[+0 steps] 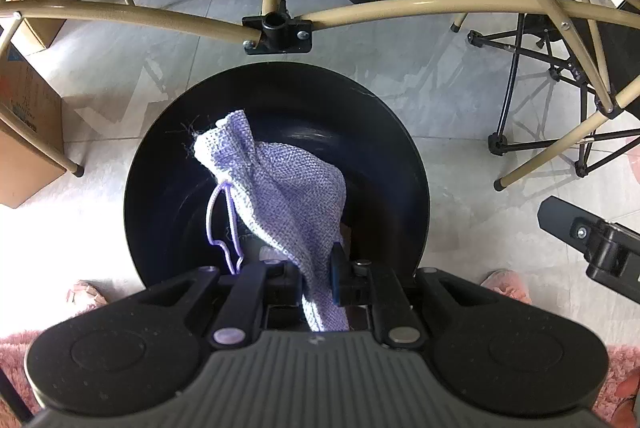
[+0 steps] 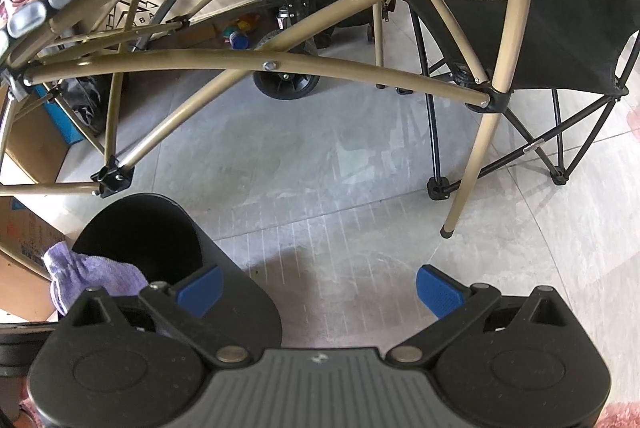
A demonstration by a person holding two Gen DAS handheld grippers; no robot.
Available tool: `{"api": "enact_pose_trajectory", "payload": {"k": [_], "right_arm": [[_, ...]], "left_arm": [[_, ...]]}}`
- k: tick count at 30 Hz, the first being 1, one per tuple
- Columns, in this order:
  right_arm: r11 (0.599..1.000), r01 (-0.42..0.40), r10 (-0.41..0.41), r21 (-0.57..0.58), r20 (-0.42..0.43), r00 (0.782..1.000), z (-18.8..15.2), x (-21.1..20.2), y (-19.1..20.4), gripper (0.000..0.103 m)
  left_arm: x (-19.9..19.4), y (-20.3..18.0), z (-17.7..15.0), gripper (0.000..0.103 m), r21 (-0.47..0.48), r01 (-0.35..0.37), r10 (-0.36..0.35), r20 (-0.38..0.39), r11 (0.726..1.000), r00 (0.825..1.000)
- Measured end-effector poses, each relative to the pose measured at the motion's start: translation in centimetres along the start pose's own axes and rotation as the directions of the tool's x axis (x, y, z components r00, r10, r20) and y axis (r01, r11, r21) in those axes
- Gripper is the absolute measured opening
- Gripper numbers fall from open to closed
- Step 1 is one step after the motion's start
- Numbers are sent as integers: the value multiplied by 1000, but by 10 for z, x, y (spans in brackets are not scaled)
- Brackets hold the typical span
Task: Collect trash
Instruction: 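Open the left gripper to drop the purple bag into the bin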
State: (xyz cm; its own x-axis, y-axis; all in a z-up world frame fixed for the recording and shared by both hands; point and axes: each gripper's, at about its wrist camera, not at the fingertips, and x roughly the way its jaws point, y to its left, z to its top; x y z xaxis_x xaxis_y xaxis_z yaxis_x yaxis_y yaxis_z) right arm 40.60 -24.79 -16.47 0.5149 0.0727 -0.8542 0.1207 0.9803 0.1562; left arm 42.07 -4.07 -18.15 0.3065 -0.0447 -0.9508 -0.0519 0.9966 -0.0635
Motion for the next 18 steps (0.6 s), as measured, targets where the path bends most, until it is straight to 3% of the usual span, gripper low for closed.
{"api": "enact_pose_trajectory", "payload": {"k": [7, 8, 9, 10, 12, 18], "right_arm": [[1000, -2, 2, -1, -1, 1000, 0, 0, 1, 103], [1000, -2, 2, -1, -1, 1000, 0, 0, 1, 103], [1000, -2, 2, -1, -1, 1000, 0, 0, 1, 103], [1000, -2, 2, -1, 0, 1000, 0, 0, 1, 103], [1000, 0, 0, 2, 4, 1000, 0, -1, 1, 103], [1000, 4, -4, 13, 10, 1000, 0, -1, 0, 103]], "left_arm": [[1, -1, 0, 17, -5, -3, 3, -7, 1000, 1000], [1, -1, 0, 24, -1, -5, 5, -6, 1000, 1000], [0, -2, 0, 46, 0, -2, 2, -4, 1000, 1000], [-1, -2, -1, 77, -9, -3, 3, 2, 1000, 1000], [-5, 0, -2, 101, -28, -11, 11, 31, 1000, 999], [-8, 4, -1, 103, -43, 0, 2, 35, 999, 999]]}}
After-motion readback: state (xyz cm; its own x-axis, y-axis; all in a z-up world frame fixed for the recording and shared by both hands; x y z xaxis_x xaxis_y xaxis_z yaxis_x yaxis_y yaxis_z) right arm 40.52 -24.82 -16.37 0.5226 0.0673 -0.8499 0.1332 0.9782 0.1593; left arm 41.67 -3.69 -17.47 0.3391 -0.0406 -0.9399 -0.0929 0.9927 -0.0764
